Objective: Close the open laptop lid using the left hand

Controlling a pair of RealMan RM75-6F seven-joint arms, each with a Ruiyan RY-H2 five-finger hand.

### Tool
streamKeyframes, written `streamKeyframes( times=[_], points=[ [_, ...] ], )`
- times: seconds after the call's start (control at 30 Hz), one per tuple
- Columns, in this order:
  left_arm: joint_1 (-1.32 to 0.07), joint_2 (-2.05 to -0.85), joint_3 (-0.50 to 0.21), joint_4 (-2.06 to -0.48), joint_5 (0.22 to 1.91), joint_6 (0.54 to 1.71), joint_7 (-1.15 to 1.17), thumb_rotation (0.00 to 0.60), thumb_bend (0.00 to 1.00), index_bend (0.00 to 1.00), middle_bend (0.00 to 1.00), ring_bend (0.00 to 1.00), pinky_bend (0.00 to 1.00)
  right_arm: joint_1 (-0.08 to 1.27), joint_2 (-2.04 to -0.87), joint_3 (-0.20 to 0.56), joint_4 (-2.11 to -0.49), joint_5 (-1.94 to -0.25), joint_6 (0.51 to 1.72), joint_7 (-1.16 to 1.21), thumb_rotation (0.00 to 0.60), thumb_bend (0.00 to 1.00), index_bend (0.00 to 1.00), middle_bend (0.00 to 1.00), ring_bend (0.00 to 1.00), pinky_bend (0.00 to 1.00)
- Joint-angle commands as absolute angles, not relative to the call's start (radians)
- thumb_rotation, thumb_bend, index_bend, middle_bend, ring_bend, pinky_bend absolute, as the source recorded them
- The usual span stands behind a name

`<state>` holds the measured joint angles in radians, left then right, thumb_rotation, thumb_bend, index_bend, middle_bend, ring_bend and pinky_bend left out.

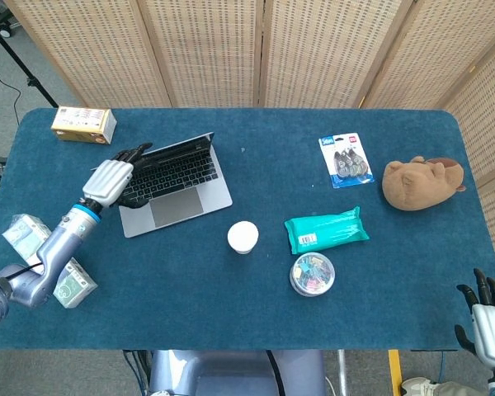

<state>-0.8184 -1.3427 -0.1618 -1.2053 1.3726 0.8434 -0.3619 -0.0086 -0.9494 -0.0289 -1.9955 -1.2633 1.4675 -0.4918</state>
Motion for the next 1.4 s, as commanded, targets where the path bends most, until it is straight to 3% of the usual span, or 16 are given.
streamKeyframes(
  times=[0.03,0.9,1.4],
  points=[
    [-0.819,-1.348,-0.160,-1.217,1.374,0.845,-0.354,0.600,0.19,0.27,0.08,0.12,0.14,-0.010,-0.948,-0.029,-1.996,-1.264,1.469,-0.489,0.600,0.37,0.21,0.00,0.00,0.00],
    [-0.760,-1.340,-0.107,-1.412,1.326,0.833,-0.273,0.600,0.19,0.26,0.08,0.12,0.14,-0.018,-0.939,-0.034,-2.004,-1.289,1.476,-0.482,0.600,0.37,0.21,0.00,0.00,0.00],
    [-0.722,-1.364,-0.066,-1.419,1.300,0.804,-0.261,0.600,0.19,0.26,0.08,0.12,0.14,-0.023,-0.934,-0.036,-2.008,-1.300,1.480,-0.477,0.600,0.37,0.21,0.00,0.00,0.00]
  ],
)
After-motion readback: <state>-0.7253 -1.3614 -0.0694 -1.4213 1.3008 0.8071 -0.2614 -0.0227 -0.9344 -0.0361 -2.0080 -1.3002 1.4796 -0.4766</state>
